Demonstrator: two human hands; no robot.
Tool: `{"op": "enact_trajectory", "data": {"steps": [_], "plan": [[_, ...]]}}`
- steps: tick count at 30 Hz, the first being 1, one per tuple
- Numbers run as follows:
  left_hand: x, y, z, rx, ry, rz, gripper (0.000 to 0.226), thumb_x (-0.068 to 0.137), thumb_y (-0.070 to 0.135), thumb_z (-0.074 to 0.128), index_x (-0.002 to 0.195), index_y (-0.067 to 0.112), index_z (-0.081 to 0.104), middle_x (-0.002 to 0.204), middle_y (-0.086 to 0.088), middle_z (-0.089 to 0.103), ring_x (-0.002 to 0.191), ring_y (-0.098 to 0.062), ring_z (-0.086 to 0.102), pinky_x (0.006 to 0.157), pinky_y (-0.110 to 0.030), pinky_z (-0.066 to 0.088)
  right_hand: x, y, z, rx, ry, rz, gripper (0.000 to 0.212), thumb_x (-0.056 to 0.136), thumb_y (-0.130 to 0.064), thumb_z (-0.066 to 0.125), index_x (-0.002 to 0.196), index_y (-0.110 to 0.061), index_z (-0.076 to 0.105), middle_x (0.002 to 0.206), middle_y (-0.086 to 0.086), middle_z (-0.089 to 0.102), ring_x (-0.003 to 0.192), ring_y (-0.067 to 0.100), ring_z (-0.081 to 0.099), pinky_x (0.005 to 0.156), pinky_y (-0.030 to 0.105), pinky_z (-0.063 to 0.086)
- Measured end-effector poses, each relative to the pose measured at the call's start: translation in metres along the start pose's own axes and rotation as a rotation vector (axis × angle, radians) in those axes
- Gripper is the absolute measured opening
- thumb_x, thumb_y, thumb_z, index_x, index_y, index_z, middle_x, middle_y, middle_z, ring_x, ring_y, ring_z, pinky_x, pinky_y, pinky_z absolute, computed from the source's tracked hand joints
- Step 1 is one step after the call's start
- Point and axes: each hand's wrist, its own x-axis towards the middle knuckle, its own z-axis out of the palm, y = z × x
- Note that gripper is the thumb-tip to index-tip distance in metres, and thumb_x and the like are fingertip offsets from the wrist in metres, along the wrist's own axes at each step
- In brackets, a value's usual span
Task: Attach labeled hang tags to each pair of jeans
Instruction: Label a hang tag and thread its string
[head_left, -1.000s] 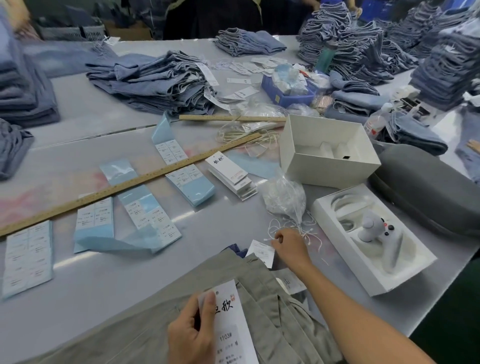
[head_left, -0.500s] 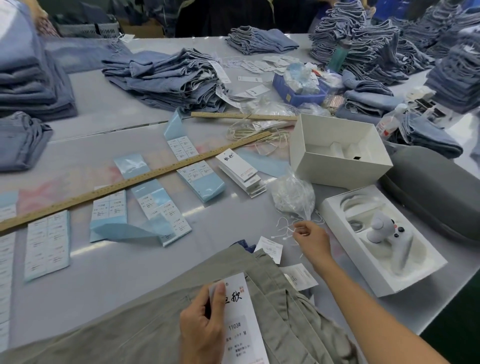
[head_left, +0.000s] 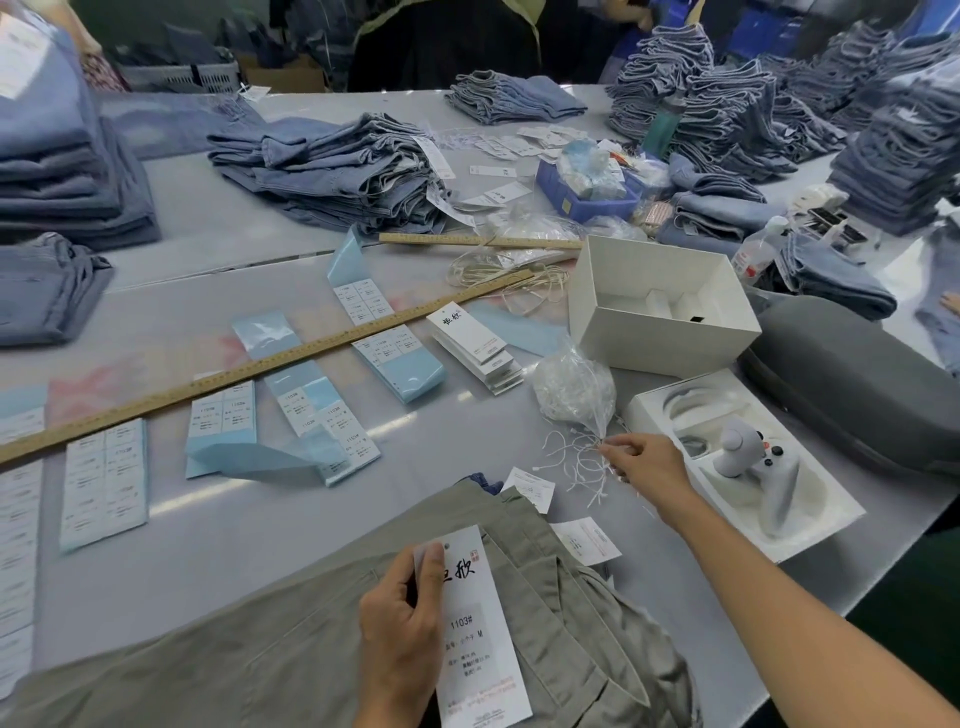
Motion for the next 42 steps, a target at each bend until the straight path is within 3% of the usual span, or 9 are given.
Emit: {"op": "enact_trajectory", "data": {"steps": [5,10,13,18,23,28,35,38,42], "plan": [[-0.002,0.003,0.001,0.024,0.014,0.010,0.031,0.090,0.046,0.057,0.066,0.026,0.058,0.055,0.010,0.052,0.051,-0.003,0.042,0.048,-0.019,0.035,-0.004,0.001,-0.028,-0.274,-0.109,0.025,0.010,0.082,-0.003,0.075,0.072,-0.004,0.075,0.066,0.015,0.072,0.057,0.017,0.061,0.076,0.043,0.059],[-0.003,0.004,0.000,0.024,-0.013,-0.030,0.035,0.099,0.033,0.064,0.065,0.027,0.058,0.056,0.011,0.054,0.052,-0.005,0.044,0.048,-0.017,0.036,-0.046,-0.035,-0.041,0.091,-0.255,-0.071,0.007,0.091,-0.005,0.072,0.086,-0.010,0.075,0.076,0.011,0.072,0.068,0.019,0.059,0.067,0.028,0.054],[-0.005,0.014,0.000,-0.075,-0.010,-0.119,0.017,0.098,0.020,0.065,0.086,0.031,0.071,0.071,0.003,0.073,0.057,-0.007,0.063,0.050,-0.015,0.047,-0.091,-0.064,-0.040,0.188,-0.271,-0.228,0.009,0.092,-0.015,0.072,0.087,-0.020,0.078,0.070,-0.002,0.068,0.064,0.012,0.055,0.061,0.019,0.048],[-0.022,0.037,-0.001,-0.215,0.006,-0.164,0.012,0.100,0.021,0.063,0.098,0.032,0.069,0.080,-0.005,0.077,0.068,-0.018,0.073,0.053,-0.025,0.053,-0.174,-0.100,-0.023,0.304,-0.267,-0.412,0.010,0.087,-0.016,0.077,0.089,-0.025,0.081,0.086,-0.007,0.076,0.080,0.007,0.070,0.072,0.012,0.050],[-0.032,0.052,-0.007,-0.237,0.019,-0.106,0.014,0.099,0.021,0.064,0.093,0.033,0.069,0.080,-0.007,0.077,0.069,-0.022,0.074,0.055,-0.027,0.055,-0.219,-0.106,0.014,-0.013,-0.169,-0.715,0.006,0.086,-0.014,0.079,0.087,-0.019,0.078,0.076,-0.018,0.067,0.070,0.004,0.061,0.065,0.012,0.043],[-0.038,0.060,-0.009,-0.252,-0.011,-0.064,0.011,0.091,0.037,0.062,0.097,0.036,0.072,0.088,-0.004,0.077,0.080,-0.025,0.075,0.070,-0.045,0.060,-0.228,-0.110,0.032,-0.208,-0.080,-0.851,0.005,0.092,-0.024,0.070,0.088,-0.021,0.073,0.083,-0.011,0.066,0.078,0.007,0.059,0.068,0.025,0.051],[-0.041,0.063,-0.017,-0.282,-0.178,0.024,0.022,0.102,0.025,0.056,0.107,0.027,0.078,0.105,-0.003,0.077,0.095,-0.019,0.073,0.075,-0.026,0.057,-0.230,-0.118,0.030,-0.301,-0.088,-0.921,0.005,0.095,-0.020,0.067,0.092,-0.022,0.071,0.086,-0.009,0.067,0.081,0.011,0.061,0.069,0.031,0.054],[-0.031,0.056,-0.034,-0.436,-0.407,-0.153,0.050,0.080,0.013,0.044,0.118,0.022,0.076,0.117,-0.010,0.074,0.108,-0.025,0.071,0.079,-0.032,0.057,-0.229,-0.119,0.024,-0.355,-0.080,-0.932,0.003,0.093,-0.019,0.071,0.090,-0.021,0.071,0.084,-0.008,0.067,0.078,0.012,0.059,0.067,0.029,0.054],[-0.015,0.052,-0.058,-0.546,-0.661,-0.327,0.057,0.075,0.004,0.046,0.125,0.010,0.072,0.129,-0.018,0.068,0.117,-0.031,0.066,0.087,-0.048,0.057,-0.232,-0.120,0.014,-0.418,-0.112,-0.961,0.004,0.093,-0.023,0.071,0.089,-0.022,0.072,0.082,-0.009,0.063,0.079,0.013,0.059,0.063,0.028,0.051]]}}
